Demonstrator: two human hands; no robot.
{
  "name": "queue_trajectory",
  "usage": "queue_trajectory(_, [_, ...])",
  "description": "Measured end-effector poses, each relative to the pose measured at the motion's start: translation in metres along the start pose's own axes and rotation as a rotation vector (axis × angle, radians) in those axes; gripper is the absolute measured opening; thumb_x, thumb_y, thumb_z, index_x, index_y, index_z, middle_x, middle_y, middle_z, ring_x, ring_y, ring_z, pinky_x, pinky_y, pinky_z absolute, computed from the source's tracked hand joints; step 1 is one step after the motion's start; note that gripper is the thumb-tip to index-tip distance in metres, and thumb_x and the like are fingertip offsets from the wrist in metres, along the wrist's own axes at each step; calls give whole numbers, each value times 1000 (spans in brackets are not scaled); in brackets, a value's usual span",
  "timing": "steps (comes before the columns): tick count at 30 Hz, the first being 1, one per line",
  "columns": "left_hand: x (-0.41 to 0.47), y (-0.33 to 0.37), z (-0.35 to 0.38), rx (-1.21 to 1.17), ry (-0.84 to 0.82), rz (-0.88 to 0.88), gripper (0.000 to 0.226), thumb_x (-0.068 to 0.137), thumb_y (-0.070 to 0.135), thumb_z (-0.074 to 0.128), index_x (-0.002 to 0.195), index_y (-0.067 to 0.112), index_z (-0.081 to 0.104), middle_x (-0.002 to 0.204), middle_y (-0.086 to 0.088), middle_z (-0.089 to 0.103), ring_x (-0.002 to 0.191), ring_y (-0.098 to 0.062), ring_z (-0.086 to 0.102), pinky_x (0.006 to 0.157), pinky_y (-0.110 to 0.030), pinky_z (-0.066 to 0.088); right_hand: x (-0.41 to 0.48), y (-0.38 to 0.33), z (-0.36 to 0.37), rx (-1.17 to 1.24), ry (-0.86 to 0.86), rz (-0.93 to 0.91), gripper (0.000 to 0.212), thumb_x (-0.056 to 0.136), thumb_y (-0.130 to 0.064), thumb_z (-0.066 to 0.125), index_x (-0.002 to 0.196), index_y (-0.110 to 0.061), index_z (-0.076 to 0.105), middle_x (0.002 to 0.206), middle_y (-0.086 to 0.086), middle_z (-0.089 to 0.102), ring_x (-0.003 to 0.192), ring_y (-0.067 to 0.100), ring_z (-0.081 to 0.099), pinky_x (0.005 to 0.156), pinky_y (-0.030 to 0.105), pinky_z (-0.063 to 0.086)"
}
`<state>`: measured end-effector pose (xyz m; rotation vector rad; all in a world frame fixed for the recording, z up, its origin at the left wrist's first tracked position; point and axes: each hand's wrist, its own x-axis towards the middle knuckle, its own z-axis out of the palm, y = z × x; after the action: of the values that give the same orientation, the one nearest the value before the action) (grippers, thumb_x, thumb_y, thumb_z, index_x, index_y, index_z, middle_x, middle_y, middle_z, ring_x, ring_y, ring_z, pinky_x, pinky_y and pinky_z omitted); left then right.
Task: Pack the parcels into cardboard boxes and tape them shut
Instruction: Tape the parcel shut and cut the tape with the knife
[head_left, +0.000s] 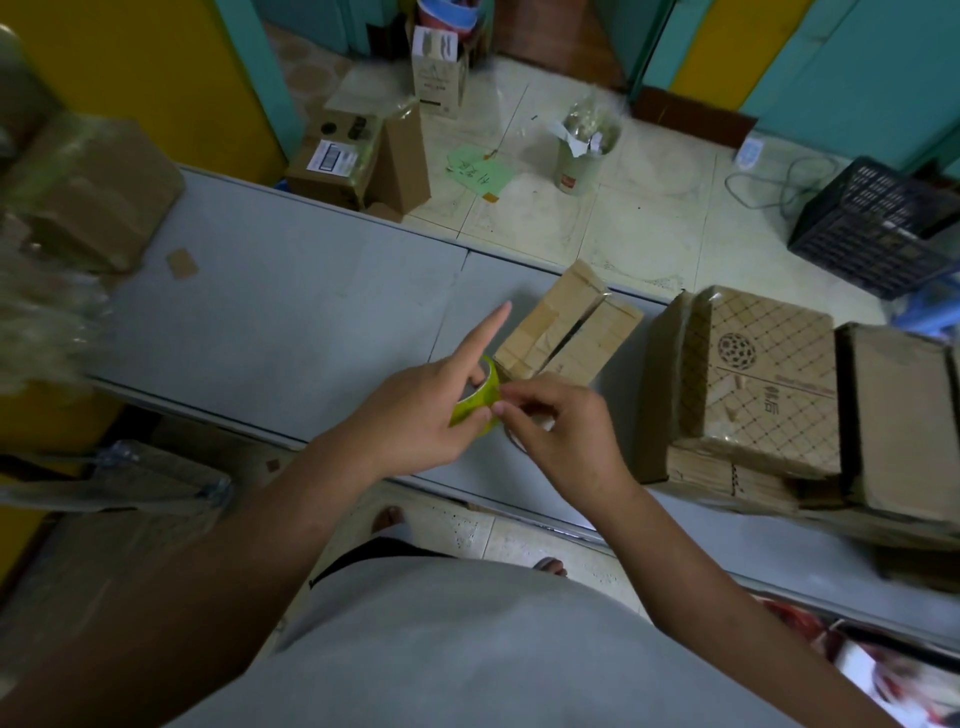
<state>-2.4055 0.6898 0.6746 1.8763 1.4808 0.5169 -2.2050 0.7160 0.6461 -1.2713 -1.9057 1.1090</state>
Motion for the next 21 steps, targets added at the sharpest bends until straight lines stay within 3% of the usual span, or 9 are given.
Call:
queue_trajectory(5, [-1, -2, 5, 11, -26, -9, 109, 98, 35, 71, 156, 61, -17, 124, 7, 66, 106, -25, 71, 90, -50, 59, -1, 0, 0, 78, -11, 119, 2, 93, -15, 76, 92, -17, 77, 81, -4, 74, 75, 13, 68, 72, 30, 57])
queue_trajectory(7, [-1, -4, 9, -72, -9, -45, 107, 97, 39, 72, 158, 59, -13, 105, 7, 74, 98, -25, 74, 86, -52, 60, -2, 0, -4, 55, -46, 132, 7, 96, -14, 73, 90, -17, 74, 79, -5, 72, 73, 8, 66, 69, 25, 53])
queue_trajectory(9, [-1, -10, 10, -123, 38, -107, 91, 92, 53, 73, 158, 54, 9, 78, -2, 74, 77, -26, 73, 73, -54, 60, -3, -2, -12, 127, -55, 179, 10, 97, -11, 71, 89, -17, 73, 76, -2, 70, 67, 6, 61, 62, 23, 49])
queue_trajectory(10, [-1, -12, 8, -109, 62, -140, 78, 88, 62, 73, 150, 51, 27, 69, -4, 71, 66, -25, 70, 65, -52, 59, -3, -3, -15, 180, -49, 208, 11, 98, -10, 70, 88, -16, 72, 74, 1, 68, 64, 6, 59, 60, 22, 48])
queue_trajectory(12, [0, -19, 5, -5, 136, -168, 55, 79, 78, 69, 115, 38, 57, 58, -2, 62, 51, -17, 58, 53, -40, 53, -6, -6, -18, 274, -31, 247, 10, 98, -8, 69, 89, -12, 72, 76, 11, 69, 67, 10, 61, 63, 22, 50])
queue_trajectory(14, [3, -26, 3, 61, 213, -134, 65, 77, 86, 62, 74, 21, 60, 50, 0, 50, 45, -10, 44, 51, -31, 40, -8, -8, -17, 351, -15, 271, 8, 98, -6, 68, 92, -5, 72, 81, 15, 73, 76, 16, 69, 74, 26, 56])
queue_trajectory(15, [5, -31, 2, 75, 214, -119, 72, 79, 85, 60, 63, 15, 56, 48, -1, 45, 45, -11, 40, 50, -30, 35, -8, -8, -18, 410, 3, 291, 8, 99, -5, 66, 94, -2, 71, 83, 15, 75, 78, 18, 72, 78, 28, 58])
queue_trajectory(18, [10, -52, -12, 42, 179, -93, 76, 86, 76, 57, 58, 7, 48, 52, 0, 30, 48, -12, 32, 52, -37, 32, -4, -7, -41, 541, 132, 367, 10, 100, -2, 61, 101, 6, 68, 81, 15, 74, 75, 19, 73, 77, 29, 61])
queue_trajectory(21, [13, -75, -37, -44, 168, -63, 66, 90, 64, 60, 57, 6, 49, 54, -4, 31, 50, -7, 34, 54, -36, 31, -5, 4, -75, 548, 210, 432, 14, 101, -7, 61, 104, 4, 69, 79, 11, 73, 73, 19, 70, 73, 26, 60])
